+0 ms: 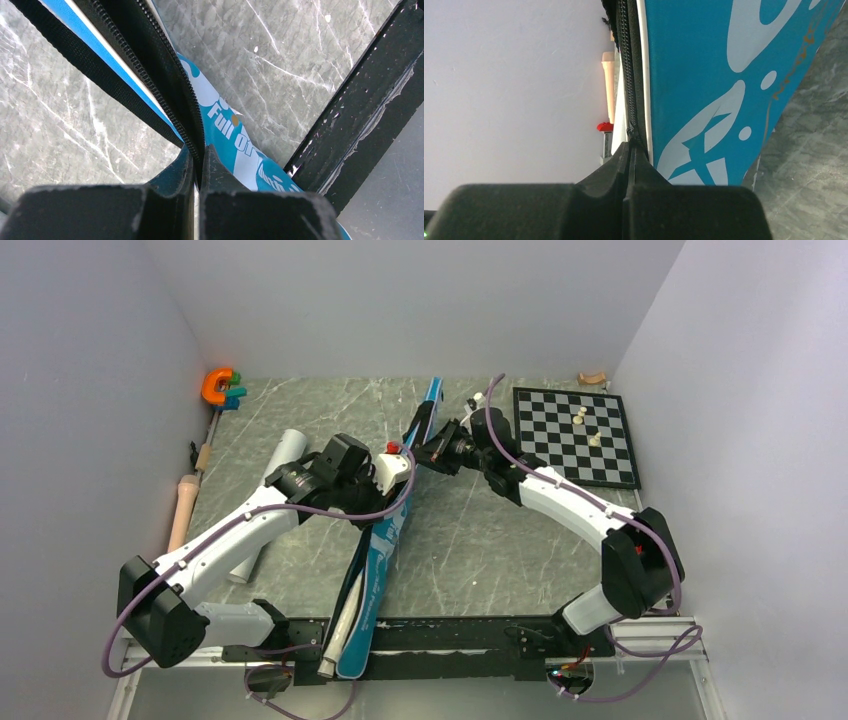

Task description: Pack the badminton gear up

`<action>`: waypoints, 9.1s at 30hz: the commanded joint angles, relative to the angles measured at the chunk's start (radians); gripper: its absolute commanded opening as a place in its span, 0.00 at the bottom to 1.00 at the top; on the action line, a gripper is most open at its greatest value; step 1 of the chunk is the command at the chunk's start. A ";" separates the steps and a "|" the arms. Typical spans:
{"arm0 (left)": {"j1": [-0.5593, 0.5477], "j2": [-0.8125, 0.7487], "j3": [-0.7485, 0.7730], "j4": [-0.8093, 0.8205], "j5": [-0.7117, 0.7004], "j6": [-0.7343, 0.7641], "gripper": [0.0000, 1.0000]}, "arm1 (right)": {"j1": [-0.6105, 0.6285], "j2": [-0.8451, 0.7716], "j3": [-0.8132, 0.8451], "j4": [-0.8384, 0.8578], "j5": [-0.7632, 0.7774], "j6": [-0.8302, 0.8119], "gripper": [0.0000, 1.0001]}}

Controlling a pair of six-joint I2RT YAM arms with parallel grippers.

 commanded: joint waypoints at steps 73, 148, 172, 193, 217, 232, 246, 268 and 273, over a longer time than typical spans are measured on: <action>0.192 0.385 0.557 0.071 0.256 -0.268 0.00 | 0.214 -0.139 -0.141 0.075 -0.005 0.049 0.00; 0.200 0.327 0.693 0.112 -0.329 -0.375 0.00 | 0.633 0.229 0.480 -0.632 1.086 -0.472 0.30; 0.495 0.239 0.483 -0.079 0.109 -0.036 0.47 | 0.557 -0.144 -0.060 -0.204 0.883 -1.299 0.00; 0.545 0.030 0.325 -0.238 0.589 0.974 0.62 | 0.553 -0.224 -0.159 -0.139 0.675 -1.426 0.00; 0.451 0.112 0.326 -0.423 0.371 1.629 0.59 | 0.555 -0.189 -0.106 -0.220 0.563 -1.437 0.00; 0.404 0.176 0.346 -0.386 0.318 1.597 0.45 | 0.567 -0.190 -0.112 -0.200 0.574 -1.427 0.00; 0.401 0.167 0.479 -0.578 0.455 1.532 0.75 | 0.568 -0.200 -0.124 -0.193 0.587 -1.430 0.00; 0.440 0.231 0.364 -0.358 0.313 1.509 0.47 | 0.569 -0.236 -0.151 -0.207 0.594 -1.415 0.00; 0.454 0.217 0.375 -0.352 0.336 1.508 0.31 | 0.569 -0.224 -0.145 -0.202 0.597 -1.412 0.00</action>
